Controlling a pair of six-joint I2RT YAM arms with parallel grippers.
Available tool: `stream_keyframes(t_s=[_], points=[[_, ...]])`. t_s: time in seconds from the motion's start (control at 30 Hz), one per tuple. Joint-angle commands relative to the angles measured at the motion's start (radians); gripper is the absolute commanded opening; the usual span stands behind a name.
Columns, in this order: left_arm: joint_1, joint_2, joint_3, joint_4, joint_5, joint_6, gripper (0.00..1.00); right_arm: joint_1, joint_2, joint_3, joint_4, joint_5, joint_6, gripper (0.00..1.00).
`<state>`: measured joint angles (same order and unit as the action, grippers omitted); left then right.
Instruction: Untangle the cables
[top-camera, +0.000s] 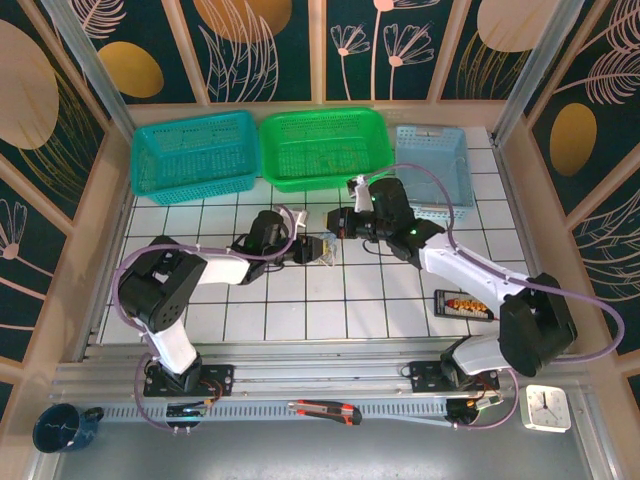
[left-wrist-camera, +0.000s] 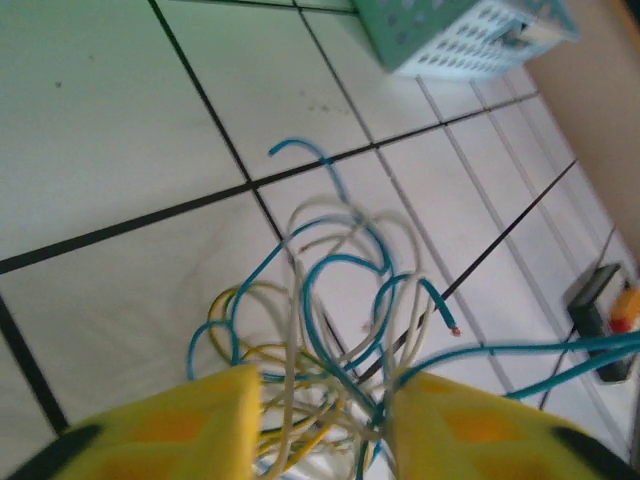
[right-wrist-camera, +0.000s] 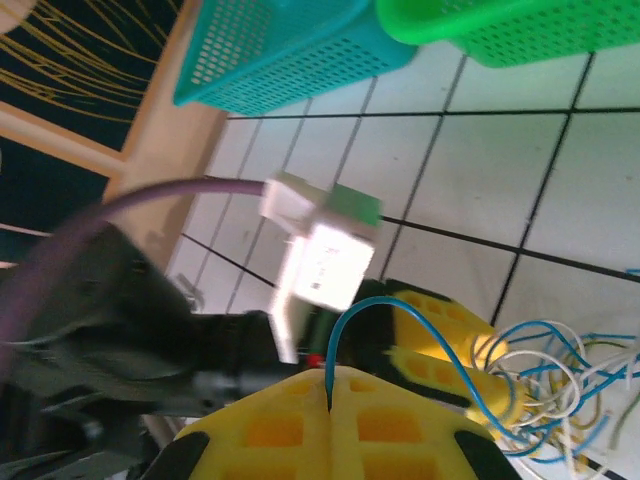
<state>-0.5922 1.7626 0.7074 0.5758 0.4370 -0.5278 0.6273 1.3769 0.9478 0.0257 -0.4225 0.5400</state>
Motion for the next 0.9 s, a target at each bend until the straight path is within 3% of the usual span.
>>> stream_keyframes(t_s=[0.0,0.33,0.6,0.77,0.87], points=[[-0.004,0.017,-0.041,0.042,-0.017,0.003,0.28,-0.018,-0.054,0.056,0.069,-0.076,0.047,0.00],[-0.003,0.014,-0.124,0.078,-0.021,-0.014,0.23,-0.145,-0.151,0.037,0.326,-0.256,0.277,0.00],[-0.004,0.003,-0.138,0.084,-0.020,-0.020,0.24,-0.174,-0.170,-0.003,0.377,-0.260,0.313,0.00],[-0.004,-0.022,-0.137,0.070,-0.015,-0.023,0.36,-0.174,-0.167,-0.054,0.379,-0.237,0.297,0.00],[-0.004,-0.043,-0.136,0.045,-0.022,-0.020,0.50,-0.175,-0.168,-0.081,0.373,-0.215,0.282,0.00]])
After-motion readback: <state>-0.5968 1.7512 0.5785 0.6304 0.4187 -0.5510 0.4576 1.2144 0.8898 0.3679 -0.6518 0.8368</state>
